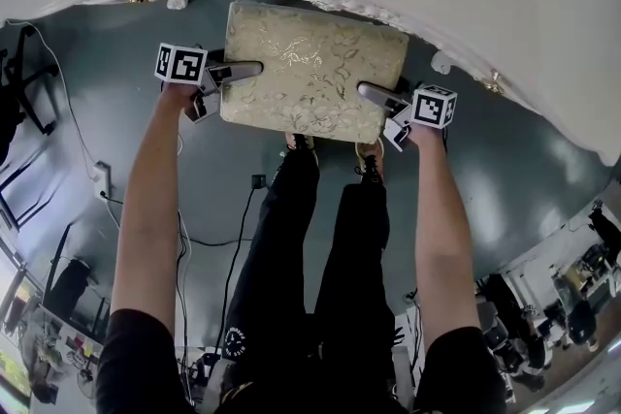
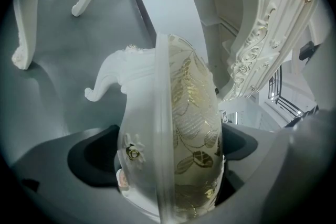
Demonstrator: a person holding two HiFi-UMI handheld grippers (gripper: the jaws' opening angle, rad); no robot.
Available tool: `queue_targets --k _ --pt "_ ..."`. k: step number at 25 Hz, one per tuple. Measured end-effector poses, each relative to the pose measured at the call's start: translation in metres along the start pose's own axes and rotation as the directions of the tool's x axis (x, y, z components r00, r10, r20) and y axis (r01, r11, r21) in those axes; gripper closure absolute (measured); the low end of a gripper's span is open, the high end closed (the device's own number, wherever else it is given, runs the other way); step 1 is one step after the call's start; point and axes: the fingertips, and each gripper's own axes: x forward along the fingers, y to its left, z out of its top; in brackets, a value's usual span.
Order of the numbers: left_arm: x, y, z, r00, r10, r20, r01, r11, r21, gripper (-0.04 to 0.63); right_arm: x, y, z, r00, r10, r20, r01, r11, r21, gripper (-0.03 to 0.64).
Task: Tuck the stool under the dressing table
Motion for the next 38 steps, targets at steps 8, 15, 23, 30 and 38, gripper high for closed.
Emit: queue_targets --k 8,15,23,30,38 --pt "-0.003 -0.001 0.005 0.999 0.018 0.039 -0.018 1.0 -0.004 0.026 -0.005 -0.002 -0.005 0.999 -0.027 0.034 0.024 0.998 0.063 0.014" --pt "-0.004 -0.001 0.007 1.0 0.017 0.026 -0.018 1.0 0.005 0.026 -0.004 -0.002 -0.007 0.999 -0.026 0.032 0.023 0.996 0.085 0.014" --pt "-0.023 0.001 0.016 0.983 0.066 0.17 -0.089 0.988 0.126 0.031 -0.019 0.002 0.005 0.998 -0.04 0.05 0.04 0.999 0.003 0.017" --pt "-0.034 -0.03 0.016 0.967 0.121 0.223 -0.198 0.908 0.369 0.032 -0.033 0.029 0.015 0.992 -0.105 0.068 0.118 0.965 -0.234 0.028" --pt "-0.057 -0.105 -0.007 0.844 0.286 0.454 -0.536 0.446 0.716 0.034 -0.062 0.091 0.009 0.873 -0.384 0.3 0.481 0.579 -0.659 0.083"
